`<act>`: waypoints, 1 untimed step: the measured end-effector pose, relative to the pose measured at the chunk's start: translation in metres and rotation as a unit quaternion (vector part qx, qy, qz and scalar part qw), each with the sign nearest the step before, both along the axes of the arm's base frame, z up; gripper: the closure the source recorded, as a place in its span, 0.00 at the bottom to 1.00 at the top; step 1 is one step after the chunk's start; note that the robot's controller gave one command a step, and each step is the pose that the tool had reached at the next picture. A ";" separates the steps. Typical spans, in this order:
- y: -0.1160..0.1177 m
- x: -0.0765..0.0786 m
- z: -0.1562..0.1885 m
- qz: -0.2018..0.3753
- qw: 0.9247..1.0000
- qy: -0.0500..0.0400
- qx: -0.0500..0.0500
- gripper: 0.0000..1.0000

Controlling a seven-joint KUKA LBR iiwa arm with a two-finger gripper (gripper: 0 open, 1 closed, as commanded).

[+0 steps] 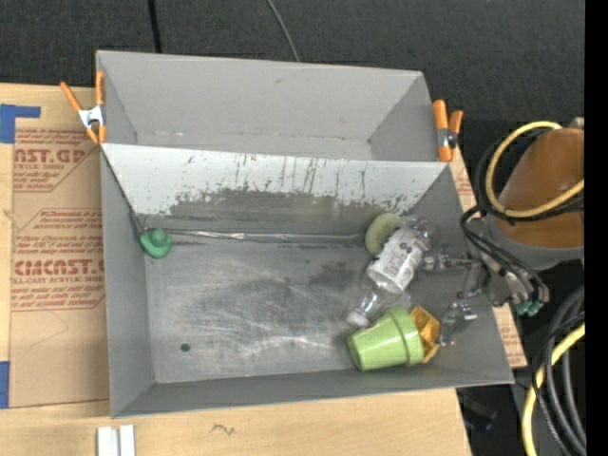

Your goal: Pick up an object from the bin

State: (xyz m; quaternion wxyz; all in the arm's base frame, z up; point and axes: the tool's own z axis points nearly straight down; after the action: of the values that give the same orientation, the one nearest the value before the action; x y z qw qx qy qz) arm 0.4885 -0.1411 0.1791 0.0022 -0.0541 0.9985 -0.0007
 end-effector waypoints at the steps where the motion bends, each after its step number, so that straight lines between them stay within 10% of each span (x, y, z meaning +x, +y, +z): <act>1: 0.008 -0.004 -0.031 0.074 0.997 0.004 0.001 0.00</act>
Offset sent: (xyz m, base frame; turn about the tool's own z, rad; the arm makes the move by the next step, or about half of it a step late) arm -0.0061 0.0053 -0.0622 -0.4420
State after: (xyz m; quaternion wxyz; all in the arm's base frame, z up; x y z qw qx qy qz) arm 0.4840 -0.1326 0.1484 -0.0012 -0.1278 0.9918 0.0008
